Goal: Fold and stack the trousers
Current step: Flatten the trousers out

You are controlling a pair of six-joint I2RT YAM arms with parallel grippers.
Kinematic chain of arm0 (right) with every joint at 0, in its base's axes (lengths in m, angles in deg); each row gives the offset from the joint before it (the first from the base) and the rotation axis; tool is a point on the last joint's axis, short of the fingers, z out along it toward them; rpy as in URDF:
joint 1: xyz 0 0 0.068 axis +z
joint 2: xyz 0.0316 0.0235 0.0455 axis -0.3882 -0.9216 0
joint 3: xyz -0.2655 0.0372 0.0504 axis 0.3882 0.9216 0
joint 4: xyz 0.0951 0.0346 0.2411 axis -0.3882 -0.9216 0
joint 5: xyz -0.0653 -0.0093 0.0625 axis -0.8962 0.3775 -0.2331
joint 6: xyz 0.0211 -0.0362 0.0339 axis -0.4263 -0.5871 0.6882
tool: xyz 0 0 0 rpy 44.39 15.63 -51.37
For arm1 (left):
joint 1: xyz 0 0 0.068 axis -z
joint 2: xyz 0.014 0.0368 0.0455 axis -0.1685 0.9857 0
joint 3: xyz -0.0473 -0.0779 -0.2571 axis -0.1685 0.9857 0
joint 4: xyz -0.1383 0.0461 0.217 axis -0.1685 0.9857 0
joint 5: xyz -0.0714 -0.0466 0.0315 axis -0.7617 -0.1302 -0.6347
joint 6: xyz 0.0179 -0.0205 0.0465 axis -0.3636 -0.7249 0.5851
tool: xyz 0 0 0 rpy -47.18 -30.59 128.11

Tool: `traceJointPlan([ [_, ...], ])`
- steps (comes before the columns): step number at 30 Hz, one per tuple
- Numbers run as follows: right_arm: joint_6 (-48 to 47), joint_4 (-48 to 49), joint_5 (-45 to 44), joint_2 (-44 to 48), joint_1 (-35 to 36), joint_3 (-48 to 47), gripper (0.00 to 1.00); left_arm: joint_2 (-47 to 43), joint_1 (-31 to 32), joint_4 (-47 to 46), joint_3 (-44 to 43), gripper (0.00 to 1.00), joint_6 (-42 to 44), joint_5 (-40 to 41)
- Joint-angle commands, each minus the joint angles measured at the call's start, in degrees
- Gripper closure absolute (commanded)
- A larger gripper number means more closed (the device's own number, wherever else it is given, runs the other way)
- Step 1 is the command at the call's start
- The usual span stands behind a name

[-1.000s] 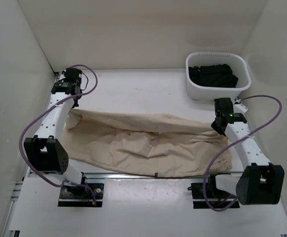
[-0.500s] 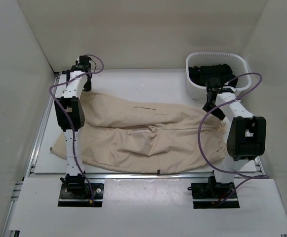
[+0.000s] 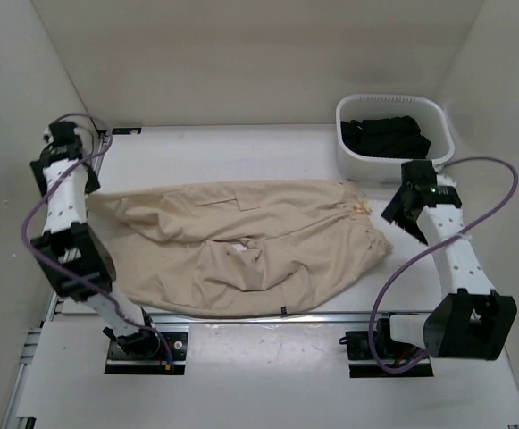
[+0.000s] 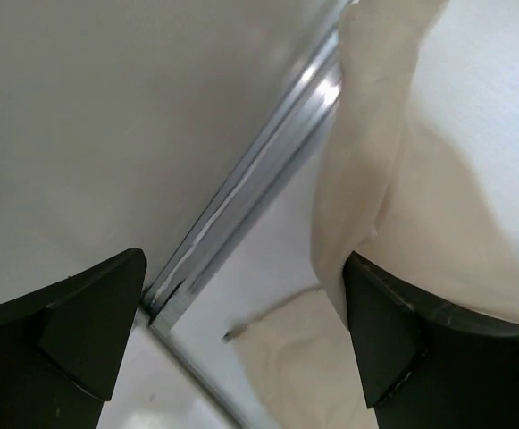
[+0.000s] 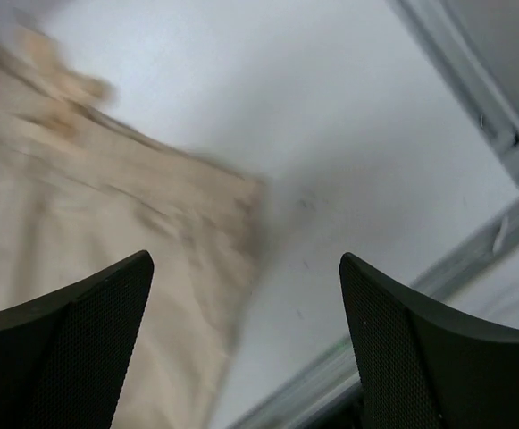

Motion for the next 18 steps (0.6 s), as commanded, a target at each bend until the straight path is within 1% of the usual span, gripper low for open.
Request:
traceJointPlan([
  [1, 1.1, -7.9, 7.7, 2.4, -2.0, 9.1, 0.11, -8.0, -3.6, 2.8, 14.3, 0.0, 0.0, -5.3],
  [2, 1.1, -7.1, 9.9, 4.2, -2.0, 13.4, 0.11, -10.8, -5.8, 2.8, 18.3, 0.0, 0.0, -7.8],
  [3, 1.1, -5.1, 11.6, 4.8, -2.5, 15.4, 0.11, -11.7, -6.9, 2.3, 19.7, 0.0, 0.0, -9.0],
  [5, 1.6, -1.7, 14.9, 5.5, -2.5, 18.6, 0.11, -12.7, -8.6, 1.7, 21.3, 0.0, 0.0, -12.4],
  [6, 0.9, 3.0, 17.4, 5.5, -2.5, 21.6, 0.11, -12.7, -9.3, 1.7, 21.3, 0.0, 0.0, -13.2],
  [8, 0.9, 7.1, 19.6, 5.5, -2.5, 23.7, 0.11, -11.3, -9.3, 1.7, 21.3, 0.0, 0.0, -15.8],
  [10, 0.9, 11.5, 21.0, 5.5, -2.5, 24.2, 0.11, -9.1, -8.6, 1.1, 17.8, 0.0, 0.0, -16.4],
  [11, 0.9, 12.4, 21.0, 5.5, -2.5, 24.2, 0.11, -6.3, -8.6, 1.1, 16.2, 0.0, 0.0, -16.4],
  [12, 0.4, 13.1, 21.0, 6.4, -2.5, 24.2, 0.11, -5.0, -7.8, 1.6, 12.4, 0.0, 0.0, -14.8],
  [15, 0.4, 15.9, 18.5, 9.5, -1.9, 23.6, 0.11, -1.4, -7.1, 3.4, 6.8, 0.0, 0.0, -13.9],
  [16, 0.4, 18.3, 17.9, 10.2, -1.9, 23.6, 0.11, -1.4, -6.6, 3.4, 4.4, 0.0, 0.0, -13.9],
  [18, 0.4, 21.7, 18.5, 10.2, -1.9, 25.4, 0.11, -0.8, -6.1, 3.4, 3.7, 0.0, 0.0, -13.9],
])
